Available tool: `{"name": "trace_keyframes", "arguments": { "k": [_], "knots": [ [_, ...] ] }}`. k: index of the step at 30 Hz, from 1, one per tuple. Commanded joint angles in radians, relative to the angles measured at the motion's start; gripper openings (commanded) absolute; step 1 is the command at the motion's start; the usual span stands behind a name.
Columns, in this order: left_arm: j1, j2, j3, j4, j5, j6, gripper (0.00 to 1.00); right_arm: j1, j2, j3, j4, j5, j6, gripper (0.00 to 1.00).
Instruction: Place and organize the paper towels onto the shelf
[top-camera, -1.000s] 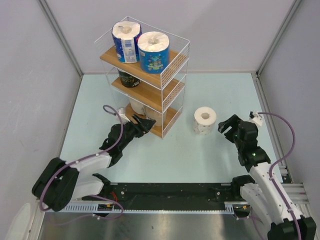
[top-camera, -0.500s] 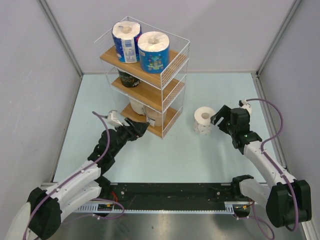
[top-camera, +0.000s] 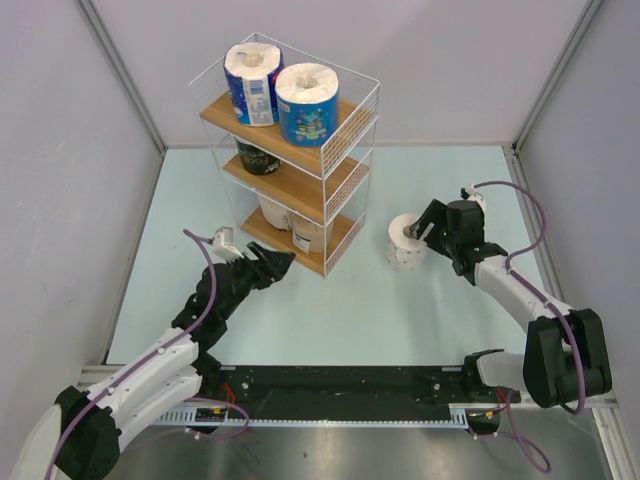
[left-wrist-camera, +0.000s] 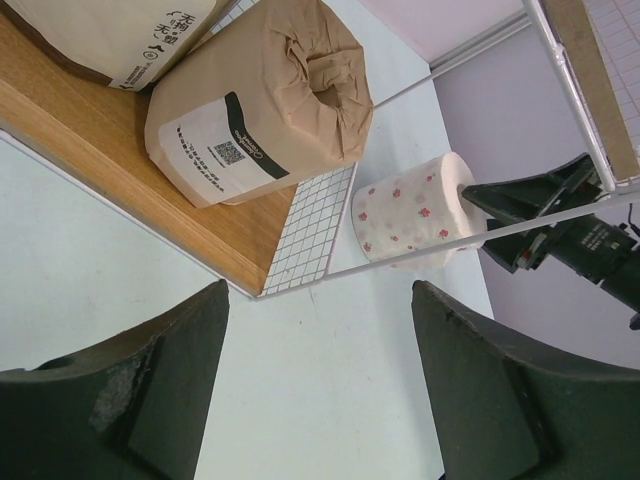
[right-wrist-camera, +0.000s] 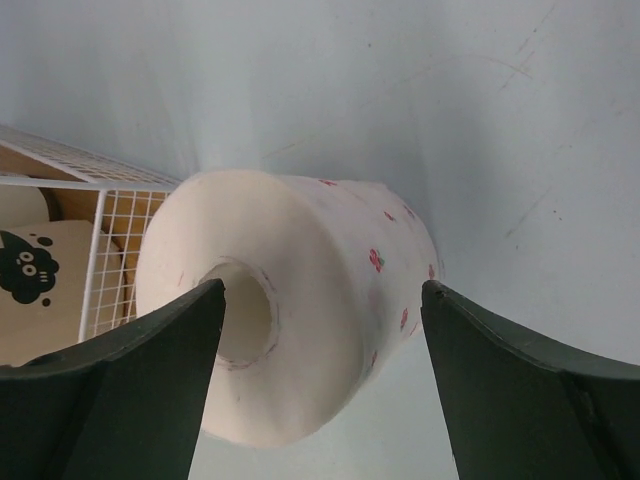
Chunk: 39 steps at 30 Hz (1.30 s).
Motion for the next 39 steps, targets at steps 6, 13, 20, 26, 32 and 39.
{"name": "trace_keyframes", "arguments": {
  "k": [6,13,20,26,32,39],
  "knots": [
    [0.005,-0.04,-0.017,-0.015,-0.014,0.012,0.79,0.039,0.089,0.083,-0.05,0.037,-0.049,0.68],
    [0.005,-0.046,-0.013,-0.035,-0.018,0.002,0.79,0.039,-0.03,0.083,-0.134,-0.035,-0.092,0.36],
    [0.005,-0.02,0.018,-0.069,-0.043,0.002,0.79,0.082,-0.268,0.085,-0.305,-0.215,-0.194,0.38],
    [0.006,0.016,0.056,-0.114,-0.064,0.009,0.79,0.256,-0.296,0.088,-0.366,-0.316,-0.207,0.37],
    [0.005,-0.019,0.089,-0.184,-0.095,0.035,0.8,0.611,-0.178,0.088,-0.261,-0.133,-0.185,0.38],
    [0.006,-0.103,0.099,-0.285,-0.135,0.041,0.8,0.771,-0.035,0.123,-0.062,0.014,-0.15,0.38]
  ]
}}
